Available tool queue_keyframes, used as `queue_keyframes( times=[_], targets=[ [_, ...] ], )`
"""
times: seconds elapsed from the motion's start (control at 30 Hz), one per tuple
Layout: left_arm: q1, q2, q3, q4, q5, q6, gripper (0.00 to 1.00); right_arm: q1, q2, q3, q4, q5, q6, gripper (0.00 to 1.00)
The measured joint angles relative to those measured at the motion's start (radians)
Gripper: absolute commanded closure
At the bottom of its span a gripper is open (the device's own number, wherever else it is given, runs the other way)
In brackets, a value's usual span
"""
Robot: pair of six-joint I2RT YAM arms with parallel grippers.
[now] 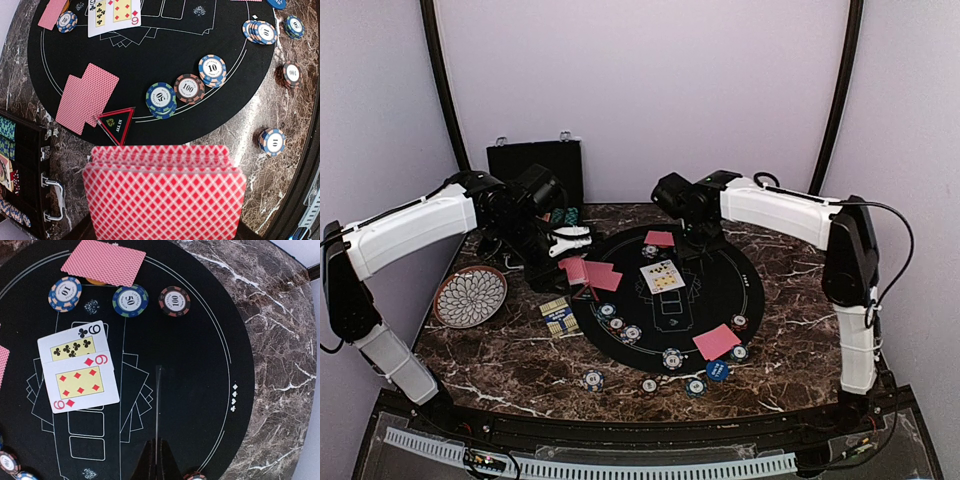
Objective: Distribute texas hold em gaming equipment
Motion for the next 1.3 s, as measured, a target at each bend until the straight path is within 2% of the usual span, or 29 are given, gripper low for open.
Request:
queue_keyframes(
  times=[0.27, 0.7, 0.97, 1.03, 1.2, 1.3],
  targets=[
    [0.000, 0.000, 0.000, -0.002, 0.000, 0.000, 1.00, 0.111, 0.180, 0.177, -0.159, 0.172, 0.003, 1.00],
    [0.000, 0.000, 0.000, -0.003, 0.000, 0.000, 1.00, 0.196, 0.289, 0.190, -0.188, 0.142, 0.006, 1.00],
    [0.000, 0.000, 0.000, -0.005, 0.001, 0.000, 1.00, 0.208, 0.307, 0.192, -0.160, 0.075, 0.018, 0.82],
    [0.000, 0.000, 0.000, -0.005, 0.001, 0.000, 1.00, 0.209, 0.319, 0.206, -0.154, 0.062, 0.021, 0.72],
    [0.000, 0.000, 0.000, -0.005, 0.001, 0.000, 1.00, 0.210, 0.338, 0.235, -0.137, 0.035, 0.024, 0.56],
    [0.000, 0.000, 0.000, -0.005, 0.001, 0.000, 1.00, 0.210, 0.338, 0.235, -0.128, 0.014, 0.026, 0.51]
  ],
)
